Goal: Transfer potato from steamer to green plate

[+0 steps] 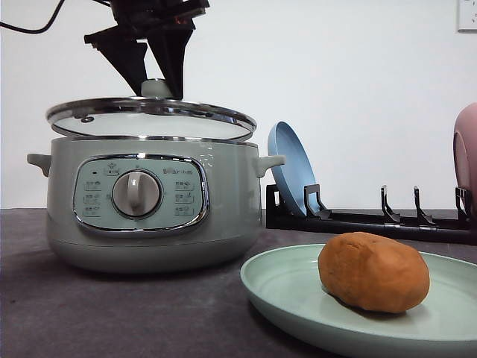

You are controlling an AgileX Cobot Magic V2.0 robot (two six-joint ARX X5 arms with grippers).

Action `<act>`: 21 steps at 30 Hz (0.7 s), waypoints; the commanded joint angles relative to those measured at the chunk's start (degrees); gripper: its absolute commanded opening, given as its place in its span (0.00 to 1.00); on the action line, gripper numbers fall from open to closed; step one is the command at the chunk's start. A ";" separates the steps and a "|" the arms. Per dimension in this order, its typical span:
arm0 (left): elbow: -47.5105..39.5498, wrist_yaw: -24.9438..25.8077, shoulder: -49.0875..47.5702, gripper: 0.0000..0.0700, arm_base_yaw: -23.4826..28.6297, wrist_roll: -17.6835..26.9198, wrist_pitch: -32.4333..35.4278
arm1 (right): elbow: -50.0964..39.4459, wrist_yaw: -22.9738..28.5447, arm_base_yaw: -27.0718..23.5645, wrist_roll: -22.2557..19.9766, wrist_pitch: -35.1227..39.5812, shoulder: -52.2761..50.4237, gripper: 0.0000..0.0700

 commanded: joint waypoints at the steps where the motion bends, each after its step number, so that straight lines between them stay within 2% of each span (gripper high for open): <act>1: 1.35 0.04 0.64 0.00 -0.33 0.07 0.94 | 0.72 0.19 0.37 -0.31 0.22 0.22 1.00; 21: 1.22 0.02 4.64 0.00 -0.37 0.31 1.04 | 0.72 0.22 0.37 -0.35 0.20 0.22 1.00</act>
